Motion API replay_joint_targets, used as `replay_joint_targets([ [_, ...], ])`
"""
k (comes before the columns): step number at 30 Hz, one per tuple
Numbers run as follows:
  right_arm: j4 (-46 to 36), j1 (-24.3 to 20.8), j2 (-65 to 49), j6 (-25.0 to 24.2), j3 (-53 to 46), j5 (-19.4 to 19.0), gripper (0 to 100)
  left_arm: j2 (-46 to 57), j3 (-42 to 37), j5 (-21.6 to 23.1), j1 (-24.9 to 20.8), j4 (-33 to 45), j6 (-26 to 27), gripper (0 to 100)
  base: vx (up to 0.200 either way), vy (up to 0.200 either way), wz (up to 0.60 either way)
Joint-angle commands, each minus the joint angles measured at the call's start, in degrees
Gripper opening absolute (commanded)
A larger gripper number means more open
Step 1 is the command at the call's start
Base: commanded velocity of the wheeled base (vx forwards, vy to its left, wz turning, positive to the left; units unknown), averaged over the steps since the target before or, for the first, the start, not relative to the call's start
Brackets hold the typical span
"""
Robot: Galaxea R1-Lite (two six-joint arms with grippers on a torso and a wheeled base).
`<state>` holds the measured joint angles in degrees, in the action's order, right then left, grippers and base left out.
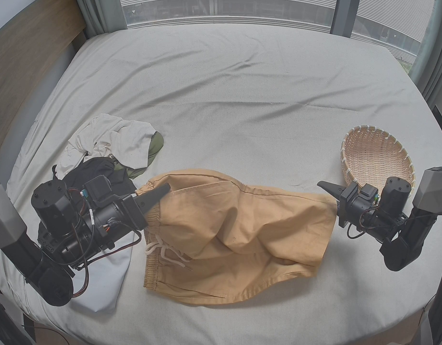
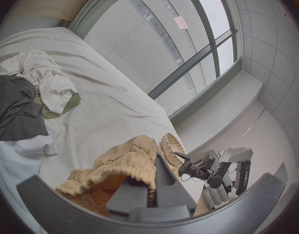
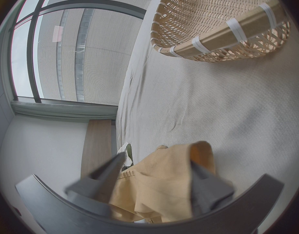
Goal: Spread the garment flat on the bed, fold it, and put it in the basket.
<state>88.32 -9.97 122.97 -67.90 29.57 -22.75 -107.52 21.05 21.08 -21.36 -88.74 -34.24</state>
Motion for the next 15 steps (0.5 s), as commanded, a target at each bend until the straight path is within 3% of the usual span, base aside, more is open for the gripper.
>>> replay_joint_targets([
  [1,0.0,0.0,-1.0,-1.4,-0.2,-0.2,0,0.0,0.0,0.0,0.1,0.0,0.0,0,0.000,0.000,0.00],
  [15,0.0,-2.0,-23.4,-2.7,-17.0,-13.4,0,0.7,0.9,-0.1,1.3,-0.1,-0.4,0,0.000,0.000,0.00],
])
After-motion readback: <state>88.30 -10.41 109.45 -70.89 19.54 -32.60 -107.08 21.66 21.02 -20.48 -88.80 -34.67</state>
